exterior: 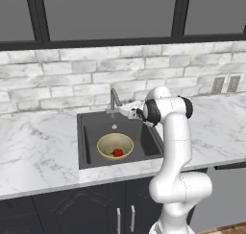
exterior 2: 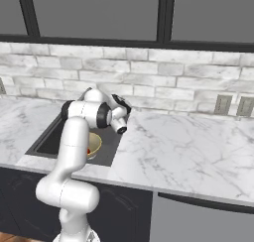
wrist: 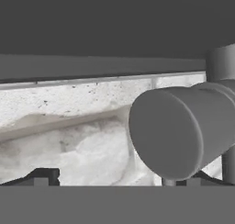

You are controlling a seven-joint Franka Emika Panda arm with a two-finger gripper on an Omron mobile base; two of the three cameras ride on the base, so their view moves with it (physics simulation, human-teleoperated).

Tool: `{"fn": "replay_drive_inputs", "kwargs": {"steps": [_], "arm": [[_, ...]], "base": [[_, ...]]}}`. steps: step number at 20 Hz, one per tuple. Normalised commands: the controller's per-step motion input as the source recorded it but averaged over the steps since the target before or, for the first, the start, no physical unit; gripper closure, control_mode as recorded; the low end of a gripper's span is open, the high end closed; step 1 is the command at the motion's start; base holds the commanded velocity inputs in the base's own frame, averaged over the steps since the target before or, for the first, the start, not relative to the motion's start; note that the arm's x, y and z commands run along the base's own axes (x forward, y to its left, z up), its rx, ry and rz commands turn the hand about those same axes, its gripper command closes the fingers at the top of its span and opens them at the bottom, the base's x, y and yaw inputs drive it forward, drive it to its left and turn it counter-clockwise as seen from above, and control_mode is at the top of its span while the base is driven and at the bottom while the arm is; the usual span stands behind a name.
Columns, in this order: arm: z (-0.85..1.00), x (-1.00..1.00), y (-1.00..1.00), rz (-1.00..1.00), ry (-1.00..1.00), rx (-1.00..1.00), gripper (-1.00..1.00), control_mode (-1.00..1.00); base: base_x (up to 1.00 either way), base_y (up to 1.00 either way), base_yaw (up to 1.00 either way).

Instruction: Pick the bell pepper from the cabinet and place it in the bowl. Then pick the bowl and place it in the sink. Then turn on the sink facuet.

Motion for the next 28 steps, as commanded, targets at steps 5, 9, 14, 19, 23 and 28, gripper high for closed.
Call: {"fn": "replay_drive_inputs", "kwargs": {"steps": [5, 9, 14, 19, 23, 28], "arm": [[-0.06, 0.41, 0.0, -0.05, 0.07, 0.0, -1.0, -1.0], [-0.05, 0.17, 0.0, -0.02, 0.1, 0.0, 1.0, -1.0], [-0.06, -0.02, -0.04, -0.01, 0.07, 0.0, 1.0, -1.0], [0.0, -0.13, -0.54, -0.03, 0.0, 0.12, 1.0, -1.0], [0.0, -0.19, -0.74, -0.02, 0.0, 0.16, 1.0, -1.0], [0.0, -0.19, -0.86, -0.01, 0.03, 0.2, 1.0, -1.0]], "base": [[0.0, 0.0, 0.0], [0.0, 0.0, 0.0], [0.0, 0.0, 0.0], [0.0, 0.0, 0.0], [0.0, 0.0, 0.0], [0.0, 0.0, 0.0]]}}
